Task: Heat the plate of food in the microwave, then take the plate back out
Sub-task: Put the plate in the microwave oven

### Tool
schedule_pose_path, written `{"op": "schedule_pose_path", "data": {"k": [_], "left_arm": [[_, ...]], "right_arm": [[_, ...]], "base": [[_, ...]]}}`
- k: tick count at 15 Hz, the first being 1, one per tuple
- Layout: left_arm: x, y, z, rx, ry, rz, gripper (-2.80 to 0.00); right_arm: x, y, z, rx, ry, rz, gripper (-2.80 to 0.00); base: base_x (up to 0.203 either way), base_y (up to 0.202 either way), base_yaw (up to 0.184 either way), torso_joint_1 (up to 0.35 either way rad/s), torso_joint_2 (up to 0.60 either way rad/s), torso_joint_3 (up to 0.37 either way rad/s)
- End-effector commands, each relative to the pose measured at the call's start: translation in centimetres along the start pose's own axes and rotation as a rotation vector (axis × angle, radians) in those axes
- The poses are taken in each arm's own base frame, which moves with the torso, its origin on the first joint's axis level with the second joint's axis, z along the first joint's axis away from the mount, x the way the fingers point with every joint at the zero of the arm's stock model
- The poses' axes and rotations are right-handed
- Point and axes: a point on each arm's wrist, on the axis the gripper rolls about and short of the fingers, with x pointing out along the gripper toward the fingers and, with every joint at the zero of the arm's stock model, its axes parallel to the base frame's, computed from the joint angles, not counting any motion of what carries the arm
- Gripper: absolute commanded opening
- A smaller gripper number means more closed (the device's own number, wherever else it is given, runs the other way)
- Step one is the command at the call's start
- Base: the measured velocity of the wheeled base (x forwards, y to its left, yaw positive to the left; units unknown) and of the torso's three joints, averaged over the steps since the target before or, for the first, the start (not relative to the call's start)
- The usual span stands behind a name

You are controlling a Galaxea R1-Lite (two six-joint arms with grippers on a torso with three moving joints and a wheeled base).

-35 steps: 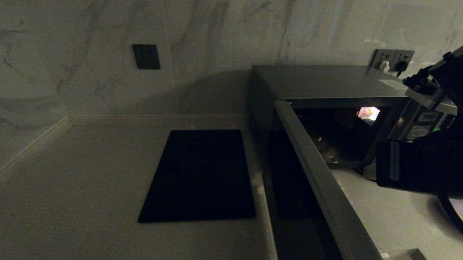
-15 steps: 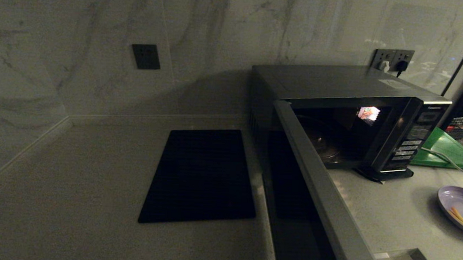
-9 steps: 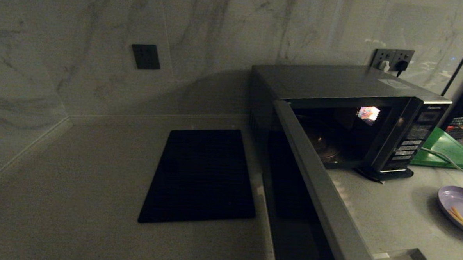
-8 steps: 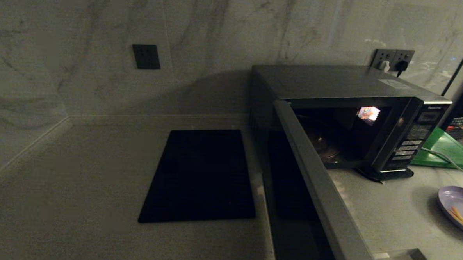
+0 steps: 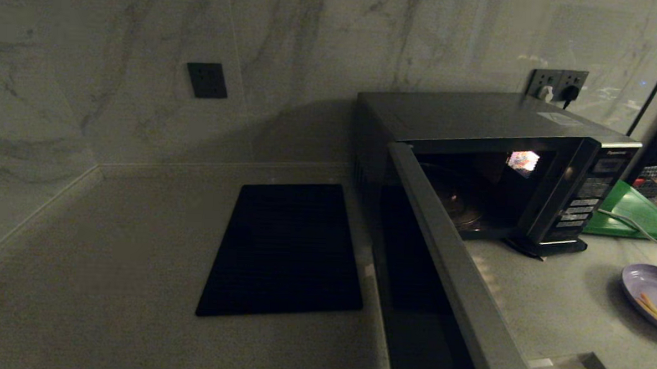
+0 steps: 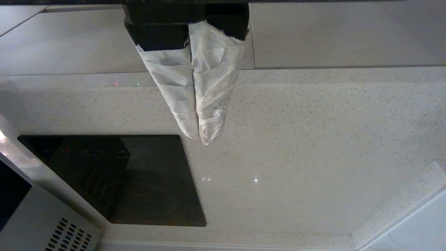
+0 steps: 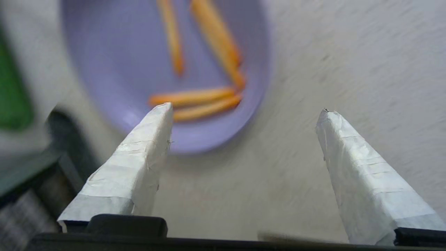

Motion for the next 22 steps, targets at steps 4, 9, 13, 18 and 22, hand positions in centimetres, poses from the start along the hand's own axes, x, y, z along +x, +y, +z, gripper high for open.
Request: {"op": "schedule_pose_path", "data": {"k": [4, 9, 13, 18, 22], "left_arm": [[0.0, 0.0, 0.0, 0.0, 0.001, 0.001, -2.8], [0.0, 0.0, 0.0, 0.0, 0.001, 0.001, -2.8], [0.0, 0.0, 0.0, 0.0, 0.001, 0.001, -2.8], [0.0, 0.0, 0.0, 0.0, 0.001, 0.001, -2.8], [0.0, 0.0, 0.0, 0.0, 0.001, 0.001, -2.8]], "right_arm": [[2.6, 0.3, -0.1, -0.005, -0.006, -0.08, 0.0], [5.2, 0.1, -0.6, -0.011, 0.041, -0.134, 0.0], [6.6, 0.0, -0.7, -0.013, 0.06, -0.161, 0.0], [7.7, 0.6, -1.7, -0.04, 0.083, -0.171, 0.0], [8.3, 1.1, -2.0, -0.047, 0.089, -0.173, 0.0]], "base": [[0.0, 0.0, 0.0, 0.0, 0.0, 0.0], [0.0, 0.0, 0.0, 0.0, 0.0, 0.0], [0.0, 0.0, 0.0, 0.0, 0.0, 0.0], [0.0, 0.0, 0.0, 0.0, 0.0, 0.0], [0.0, 0.0, 0.0, 0.0, 0.0, 0.0]]}}
